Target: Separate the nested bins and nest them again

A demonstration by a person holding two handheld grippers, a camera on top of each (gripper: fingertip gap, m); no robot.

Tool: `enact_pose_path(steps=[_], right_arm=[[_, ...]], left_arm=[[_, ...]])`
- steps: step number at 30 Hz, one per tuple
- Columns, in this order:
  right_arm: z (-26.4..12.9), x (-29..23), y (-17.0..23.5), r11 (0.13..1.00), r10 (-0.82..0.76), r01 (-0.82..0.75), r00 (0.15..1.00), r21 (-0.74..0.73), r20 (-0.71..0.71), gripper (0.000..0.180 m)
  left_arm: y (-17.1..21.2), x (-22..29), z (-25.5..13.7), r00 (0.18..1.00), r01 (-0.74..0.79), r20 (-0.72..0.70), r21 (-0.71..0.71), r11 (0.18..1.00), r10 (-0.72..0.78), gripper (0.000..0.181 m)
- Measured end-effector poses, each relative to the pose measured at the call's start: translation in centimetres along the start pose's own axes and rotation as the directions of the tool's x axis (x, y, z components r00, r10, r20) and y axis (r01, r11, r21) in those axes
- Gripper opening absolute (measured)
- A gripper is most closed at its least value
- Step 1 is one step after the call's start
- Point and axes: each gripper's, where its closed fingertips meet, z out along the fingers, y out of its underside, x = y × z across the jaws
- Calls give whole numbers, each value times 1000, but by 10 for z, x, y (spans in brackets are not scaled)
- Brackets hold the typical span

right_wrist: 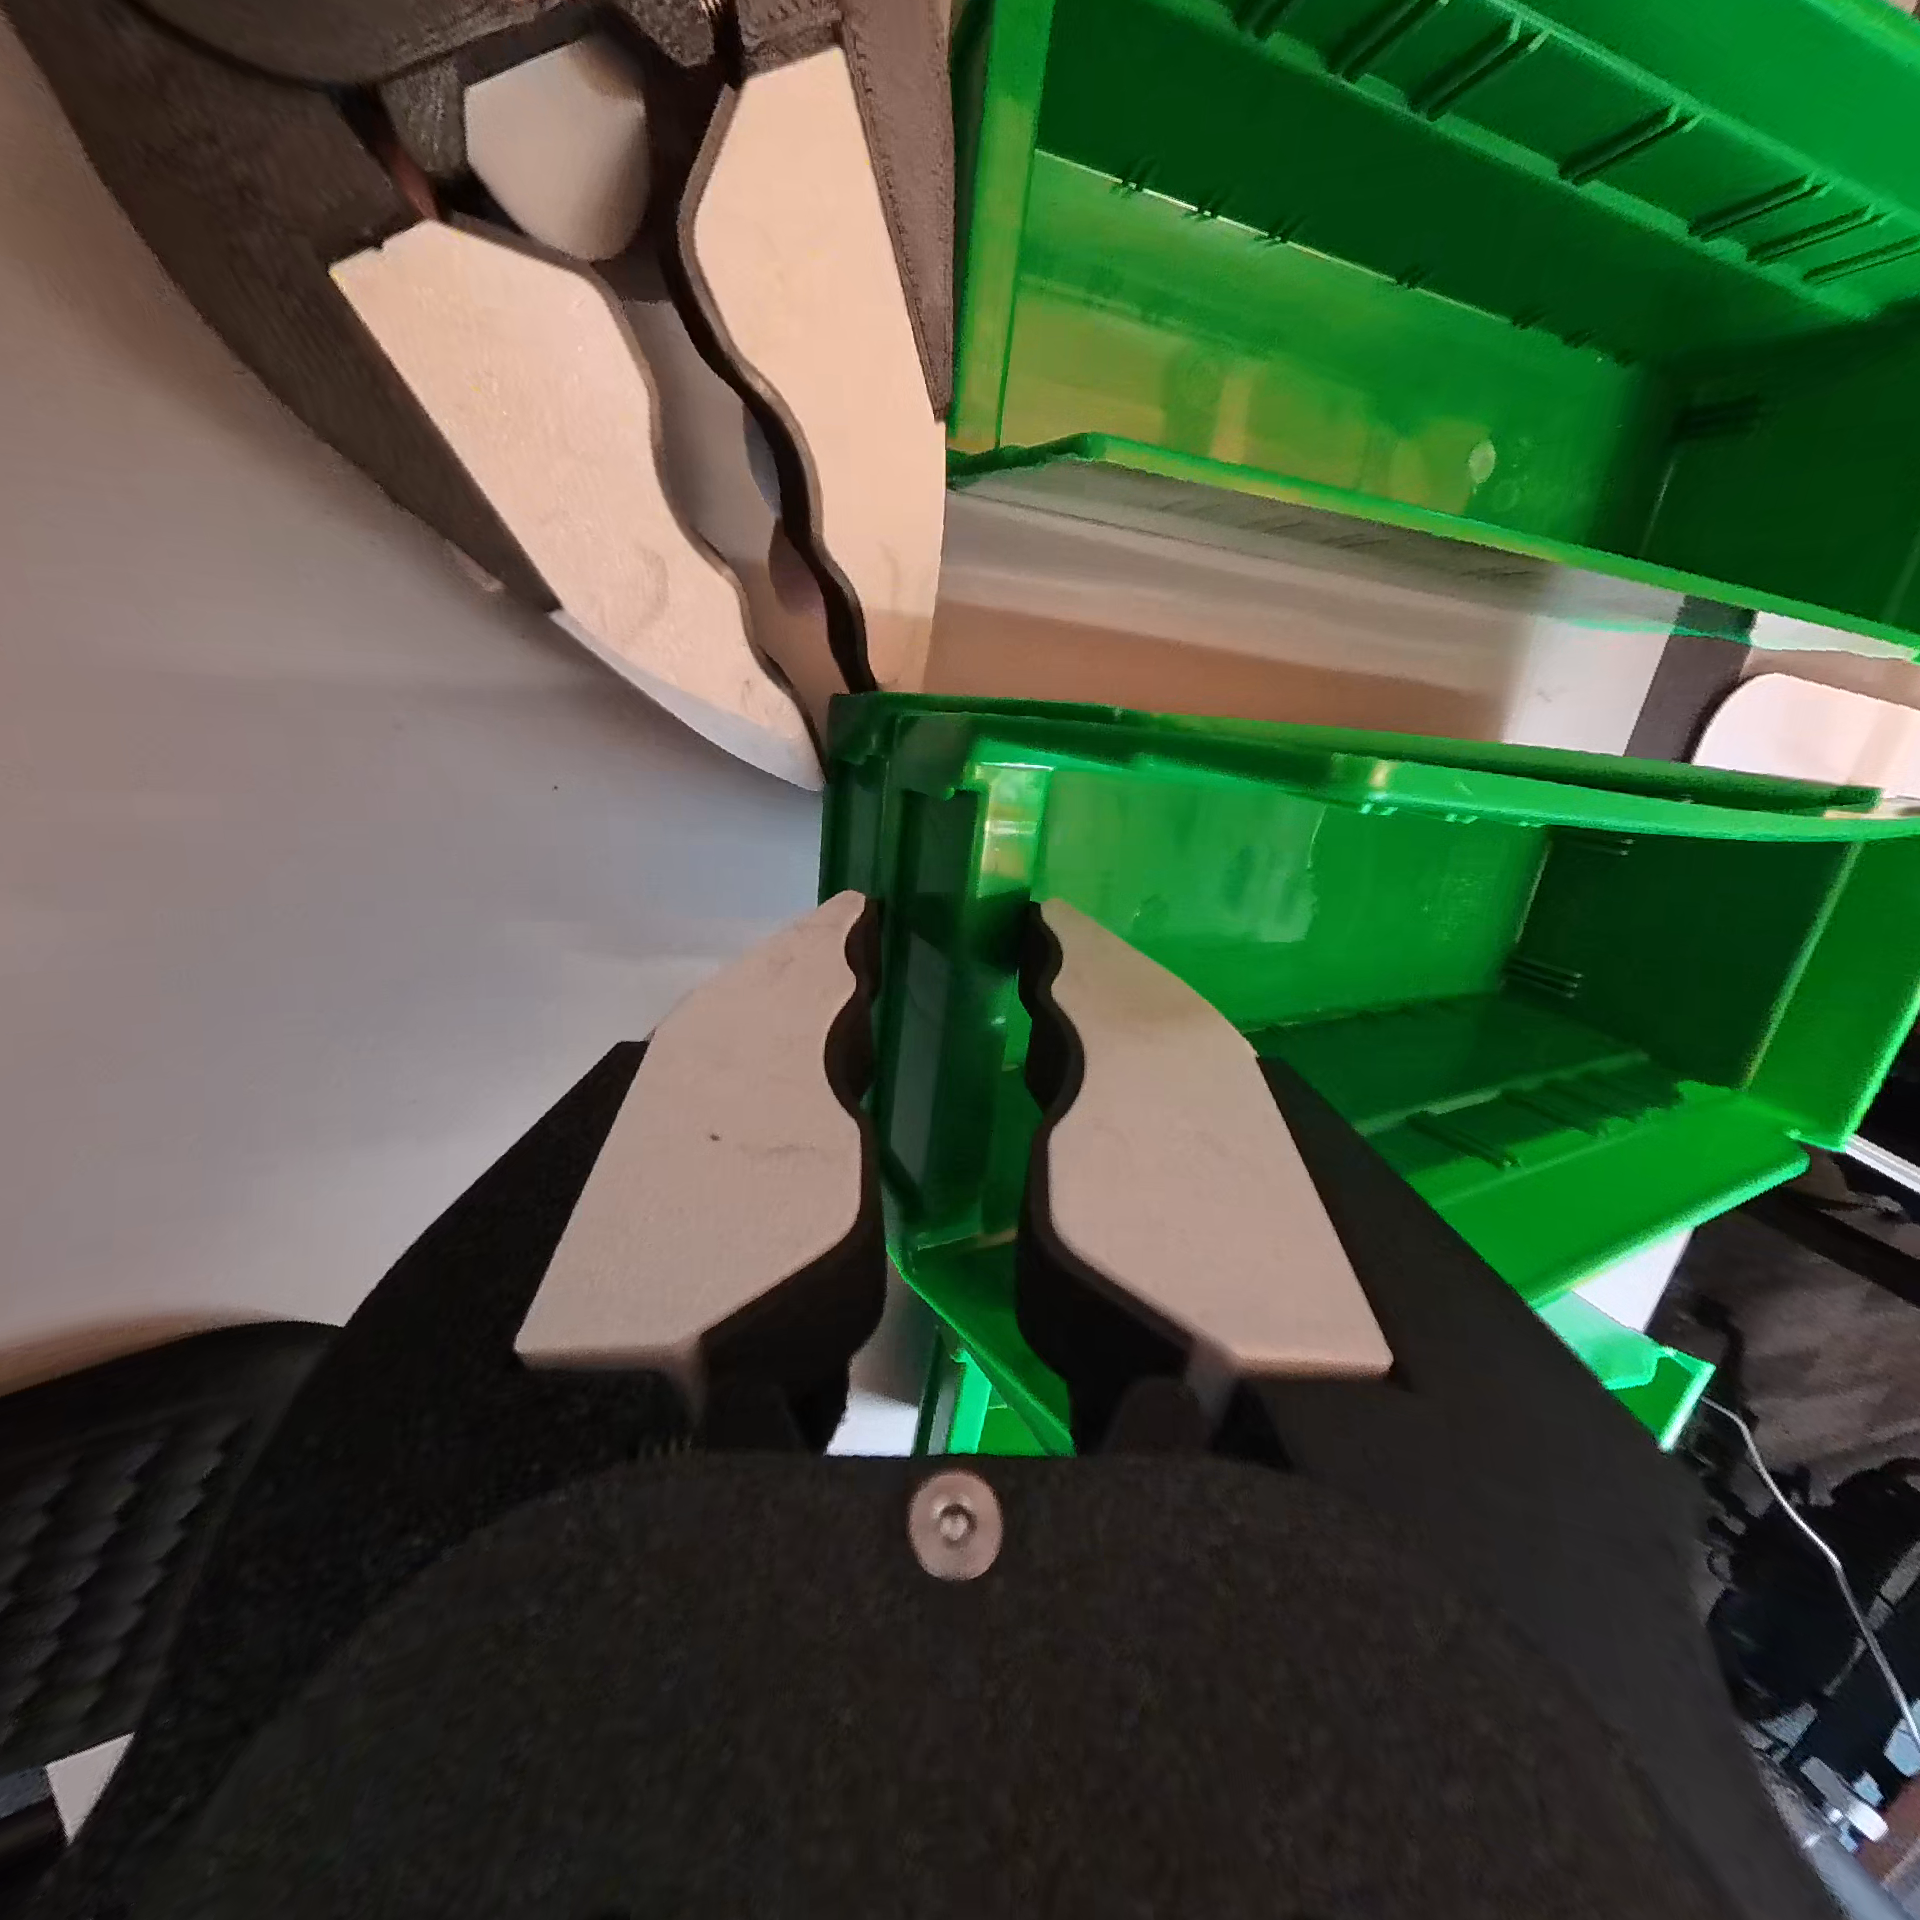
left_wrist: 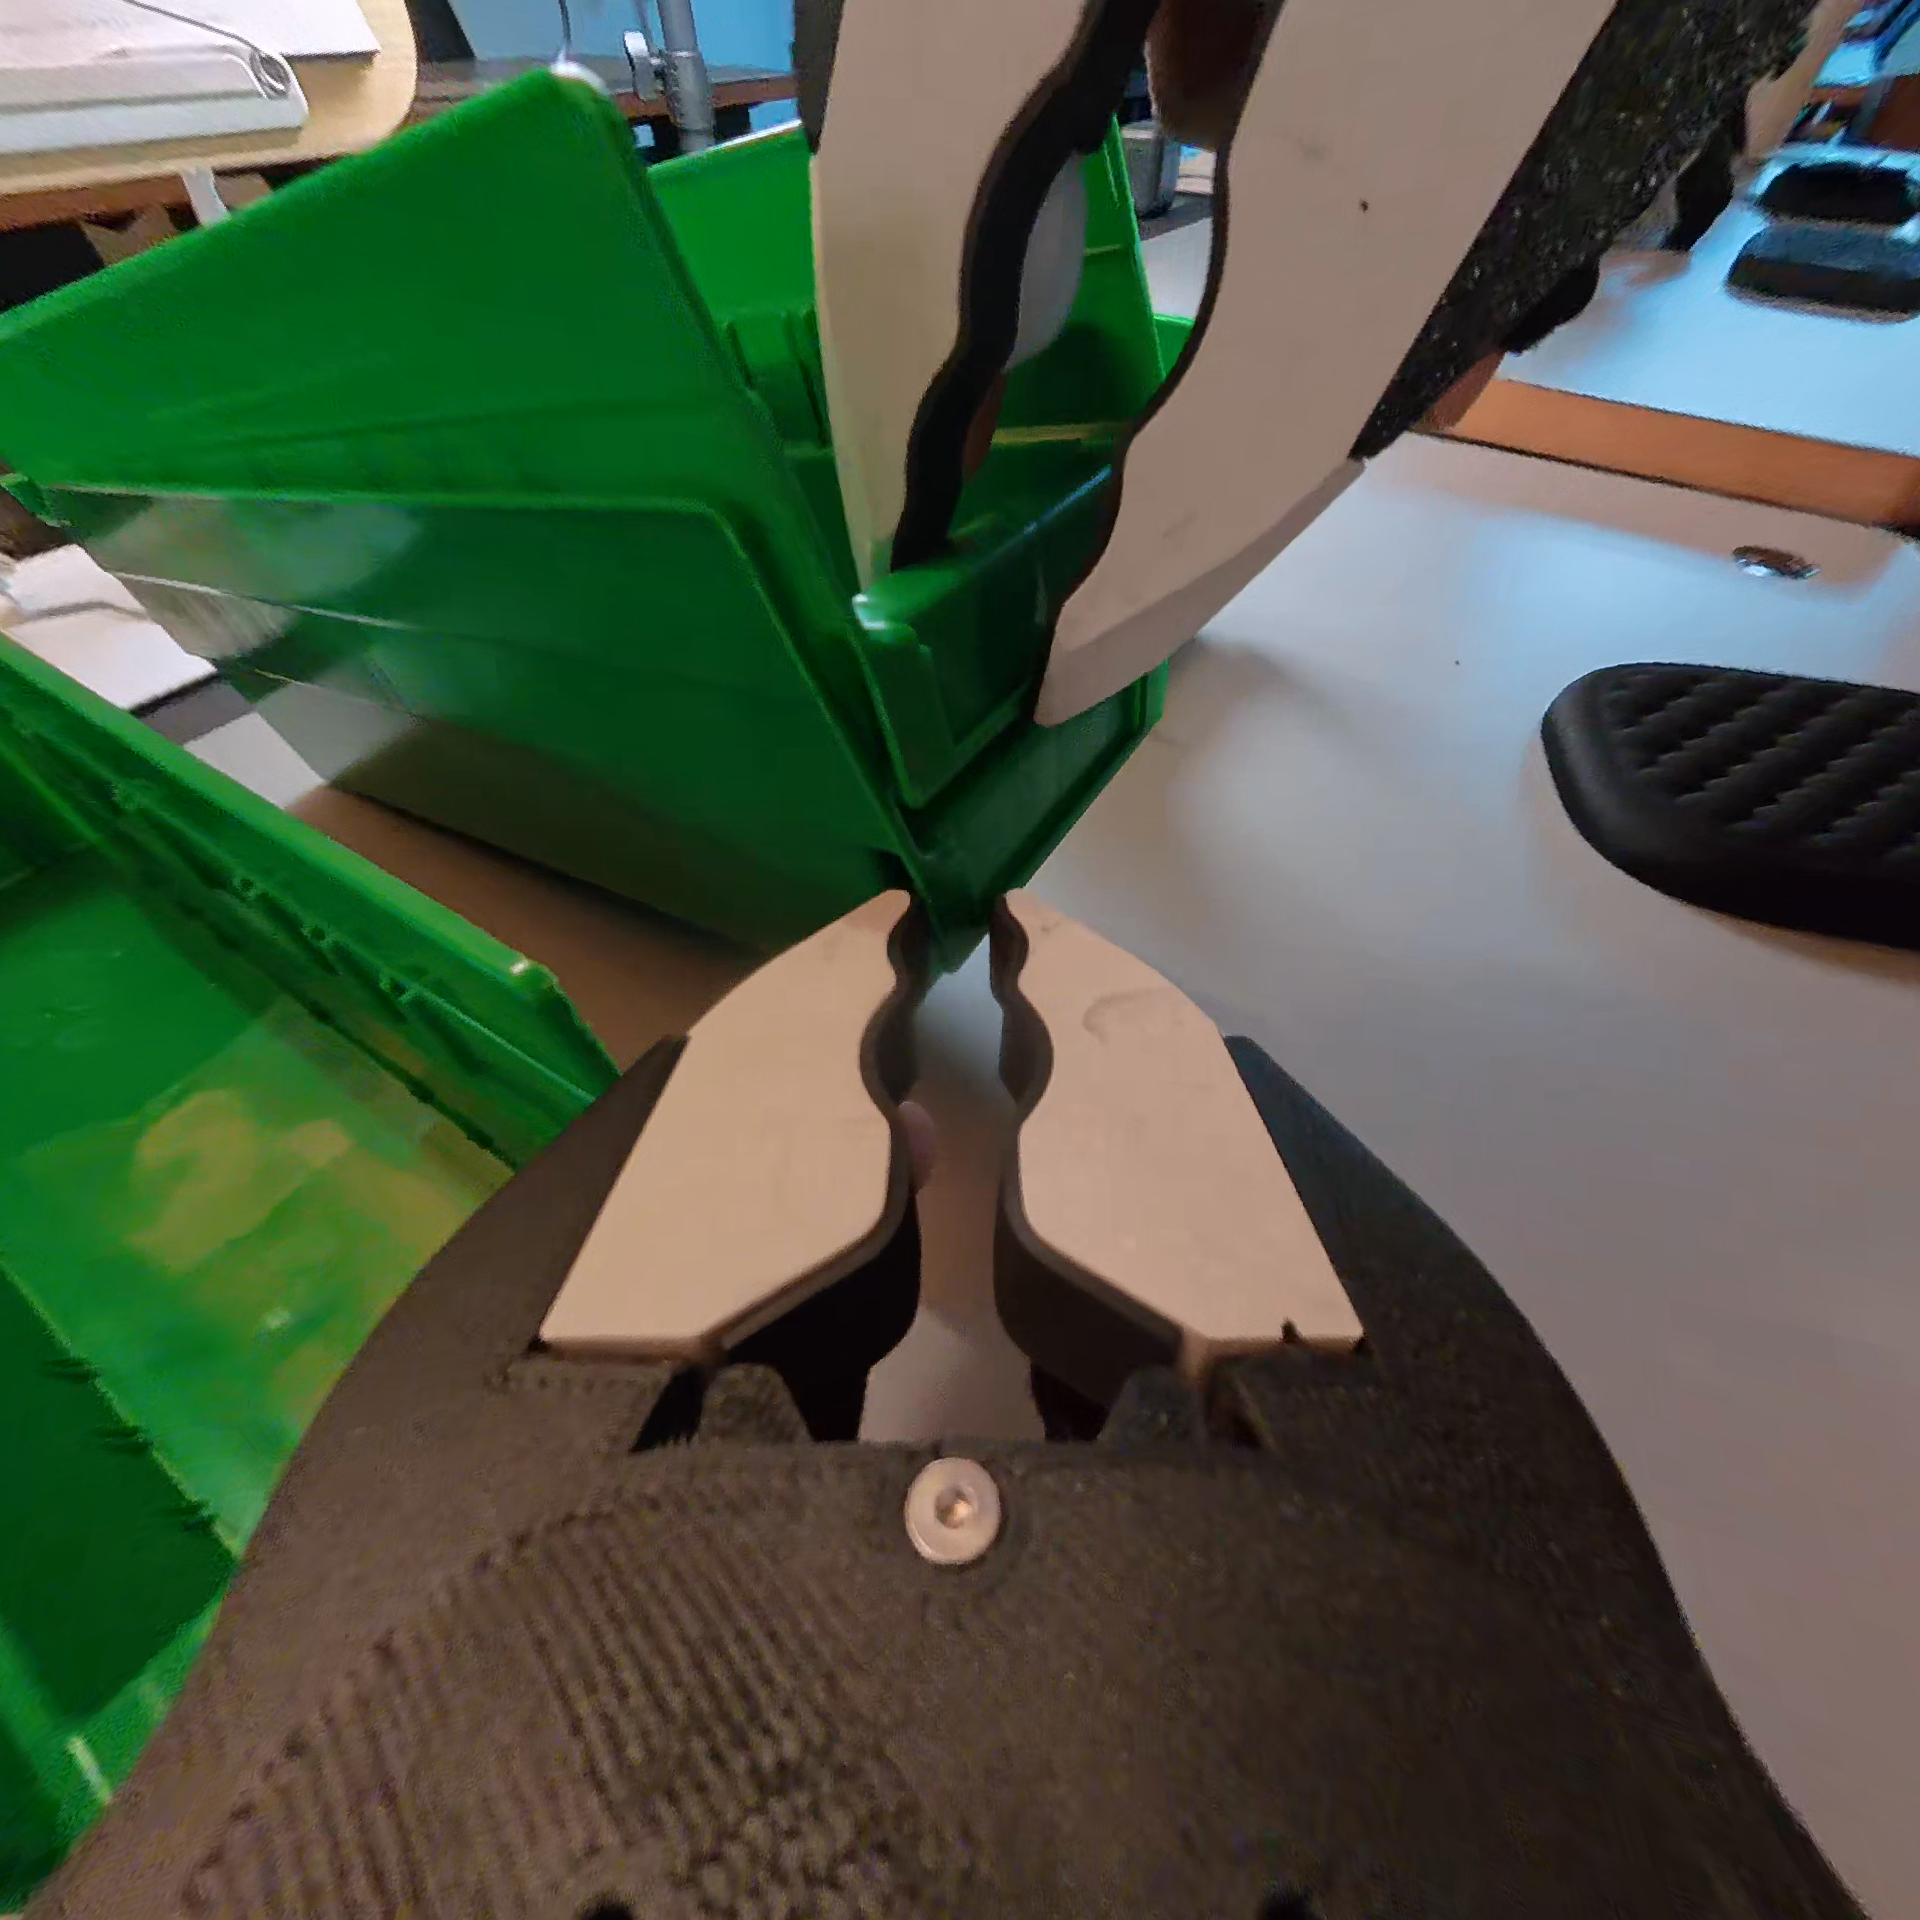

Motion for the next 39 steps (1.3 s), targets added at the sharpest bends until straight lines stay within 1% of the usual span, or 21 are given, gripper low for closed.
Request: enact_pose_path(steps=[3, 6, 15, 17, 18, 19, 20, 21, 23, 28, 31, 33, 35, 37, 39], right_arm=[[0, -3, 1, 1000, 2, -2, 1000, 6, 19, 25], [1, -6, 3, 1000, -11, 11, 999, 2, 37, 24], [-1, -10, 5, 999, -7, 4, 997, 33, 71, 23], [-7, -8, 2, 998, 6, -11, 997, 64, 77, 17], [-20, -3, -3, 993, 28, -37, 996, 109, 85, 18], [-34, 3, -6, 986, 45, -55, 997, 155, 66, 18], [-47, 8, -6, 984, 49, -56, 998, 169, 46, 19], [-55, 11, -5, 985, 44, -47, 999, 167, 22, 20], [-61, 10, -2, 985, 47, -48, 999, 164, 10, 20], [-59, 9, 2, 981, 63, -57, 998, 186, -27, 20], [-53, 8, 1, 980, 53, -42, 997, 193, -52, 20], [-48, 5, -2, 980, 43, -30, 997, 198, -66, 20], [-44, 3, -4, 980, 31, -13, 996, 198, -89, 20], [-39, 1, -7, 981, 18, 5, 993, 194, -120, 20], [-34, -1, -10, 981, 5, 25, 987, 190, -159, 20]], left_arm=[[2, 3, 1, 997, 64, -54, 0, 998, -63, 9], [6, 7, 3, 998, 36, -59, -6, 999, -37, 9], [13, 11, 6, 994, 40, -99, -44, 998, -44, 7], [24, 8, 9, 996, 23, -84, -92, 995, -31, 7], [41, 2, 12, 998, 11, -55, -172, 985, -21, 7], [48, 0, 12, 997, 39, -64, -206, 978, -54, 7], [42, 0, 11, 994, 57, -78, -172, 983, -71, 6], [42, -1, 11, 997, 41, -64, -174, 984, -53, 7], [42, 4, 14, 996, 34, -79, -178, 984, -49, 6], [41, 1, 11, 999, -24, -42, -173, 985, 16, 7], [30, -3, 1, 995, -97, 12, -135, 986, 100, 19], [17, -7, -7, 981, -166, 85, -80, 983, 173, 27], [-1, -8, -15, 962, -232, 149, -4, 973, 230, 29], [-14, -4, -20, 953, -262, 171, 49, 964, 251, 30], [-20, 0, -19, 954, -265, 165, 69, 962, 252, 29]])
